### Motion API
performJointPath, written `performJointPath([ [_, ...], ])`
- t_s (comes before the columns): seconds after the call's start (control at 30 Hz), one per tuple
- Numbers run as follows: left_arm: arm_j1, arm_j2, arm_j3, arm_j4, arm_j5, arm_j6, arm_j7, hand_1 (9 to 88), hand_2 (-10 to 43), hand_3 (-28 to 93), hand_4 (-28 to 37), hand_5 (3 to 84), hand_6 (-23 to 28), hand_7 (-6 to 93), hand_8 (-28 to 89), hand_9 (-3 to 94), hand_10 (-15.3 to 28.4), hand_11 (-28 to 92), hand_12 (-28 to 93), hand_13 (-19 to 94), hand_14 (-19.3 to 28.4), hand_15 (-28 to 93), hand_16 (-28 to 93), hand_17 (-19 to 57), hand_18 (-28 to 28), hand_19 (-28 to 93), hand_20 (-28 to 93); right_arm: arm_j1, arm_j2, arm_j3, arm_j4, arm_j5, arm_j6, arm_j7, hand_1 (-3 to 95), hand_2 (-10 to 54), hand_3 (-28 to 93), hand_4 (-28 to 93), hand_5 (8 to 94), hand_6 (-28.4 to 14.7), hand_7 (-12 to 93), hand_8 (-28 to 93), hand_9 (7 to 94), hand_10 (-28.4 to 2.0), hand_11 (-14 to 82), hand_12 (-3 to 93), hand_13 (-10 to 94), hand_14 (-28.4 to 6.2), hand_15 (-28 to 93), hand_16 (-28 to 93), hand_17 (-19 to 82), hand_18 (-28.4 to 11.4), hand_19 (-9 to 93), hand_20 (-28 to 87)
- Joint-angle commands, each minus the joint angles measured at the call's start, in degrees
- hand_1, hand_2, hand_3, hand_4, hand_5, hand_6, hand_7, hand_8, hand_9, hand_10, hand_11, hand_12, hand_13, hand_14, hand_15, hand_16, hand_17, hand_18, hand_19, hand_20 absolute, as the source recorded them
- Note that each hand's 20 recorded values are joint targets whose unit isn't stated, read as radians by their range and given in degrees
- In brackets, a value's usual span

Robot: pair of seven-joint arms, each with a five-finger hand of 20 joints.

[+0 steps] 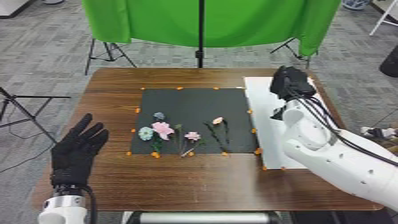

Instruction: Arrange flowers

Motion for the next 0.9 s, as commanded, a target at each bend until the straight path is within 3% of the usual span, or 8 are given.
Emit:
performJointPath([
  [0.03, 0.3, -1.35, -0.45, 0.06, 1.04, -1.16, -1.69, 23.4, 6.8, 83, -25.5, 39.5, 10.6, 8.8, -8, 36.5, 21.3, 29, 11, 24, 28.1, 62, -12, -8.2, 27.1, 59, 6, -5.3, -0.6, -3.2, -7.9, -1.2, -2.3, -2.4, 55.8, -9.5, 75, -28, 84.4, 3.0, 23, 1, 92.9, -3.7, 12.6, 36.7, 74, -0.6, 63, 34, 30, -17.2, 84, 42],
  [0.13, 0.2, -1.49, -0.58, 0.07, 1.42, -1.36, -2.02, 23.4, 6.8, 83, -25.5, 39.5, 10.5, 8.8, -8, 36.5, 21.3, 29, 11, 24, 28.1, 62, -12, -8.2, 27.1, 58, 6, -6.0, -0.6, -4.6, -8.9, -2.2, -3.4, -3.2, 55.3, -9.5, 76, -28, 84.1, 3.1, 23, 1, 93.3, -4.2, 15.0, 36.5, 74, -1.8, 66, 33, 30, -18.1, 84, 42],
  [0.23, 0.1, -0.73, -0.31, 0.12, 0.81, -0.98, -1.64, 23.4, 6.7, 83, -25.6, 39.5, 10.5, 8.8, -8, 36.5, 21.3, 29, 11, 24, 28.1, 62, -12, -8.2, 27.0, 58, 6, -6.8, -0.6, -4.7, -10.0, -0.6, -4.1, -3.5, 54.8, -9.5, 76, -28, 84.0, 3.2, 23, 1, 93.5, -4.5, 14.9, 36.8, 74, -2.2, 67, 33, 30, -18.6, 84, 42],
  [0.4, 0.3, -1.71, -0.63, 0.37, 0.61, -1.12, -3.25, 23.5, 6.8, 83, -25.6, 39.4, 10.5, 8.8, -8, 36.5, 21.3, 29, 11, 25, 28.1, 62, -12, -8.2, 27.0, 58, 6, -6.5, -0.7, -7.6, -10.2, -3.2, -4.9, -4.5, 54.0, -9.5, 76, -28, 83.1, 3.4, 23, 0, 93.4, -4.8, 17.1, 38.2, 73, -3.4, 70, 31, 28, -19.6, 84, 42],
  [0.5, 0.2, -1.83, -0.68, 0.37, 1.73, -1.71, -3.88, 23.4, 6.9, 83, -25.5, 39.5, 10.5, 8.8, -8, 36.5, 21.4, 29, 11, 24, 28.1, 62, -12, -8.2, 27.0, 58, 6, -7.5, -0.9, -7.0, -10.4, -4.2, -7.1, -3.5, 52.8, -9.5, 76, -28, 81.7, 3.0, 22, 0, 92.5, -4.8, 19.2, 38.7, 72, -4.3, 73, 29, 27, -20.1, 84, 43],
  [0.57, 0.0, -1.88, -0.74, 0.40, 1.61, -1.68, -3.86, 23.3, 6.9, 83, -25.5, 39.5, 10.6, 8.8, -8, 36.5, 21.4, 29, 11, 24, 28.1, 62, -12, -8.2, 27.0, 58, 6, -8.2, -0.3, -6.4, -10.7, -4.3, -7.3, -5.0, 50.8, -9.5, 75, -28, 79.1, 2.6, 20, -1, 90.0, -5.4, 24.3, 37.2, 71, -5.2, 76, 26, 26, -20.5, 84, 44],
  [0.7, 0.4, -1.27, -0.82, 0.21, 1.04, -1.00, -3.27, 23.3, 6.8, 84, -25.4, 39.5, 10.5, 8.8, -8, 36.5, 21.3, 29, 11, 24, 28.2, 62, -12, -8.2, 27.0, 58, 6, -10.8, 0.3, -3.5, -12.7, -3.9, -9.9, -6.8, 37.0, -9.5, 80, -28, 70.6, 2.2, 17, -12, 82.5, -8.9, 46.5, 22.3, 69, -7.2, 81, 26, 24, -21.9, 83, 48],
  [0.9, 0.6, -1.36, -0.56, 0.22, 1.12, -1.18, -2.87, 23.3, 6.9, 84, -25.5, 39.4, 10.5, 8.9, -8, 36.5, 21.3, 29, 11, 24, 28.1, 62, -12, -8.2, 27.0, 58, 6, -12.6, 1.5, -0.4, -15.7, -3.6, -6.3, -6.1, 29.0, -9.5, 78, -28, 65.9, 0.5, 15, -13, 79.4, -10.8, 53.2, 22.1, 67, -9.5, 84, 26, 22, -23.3, 83, 50],
])
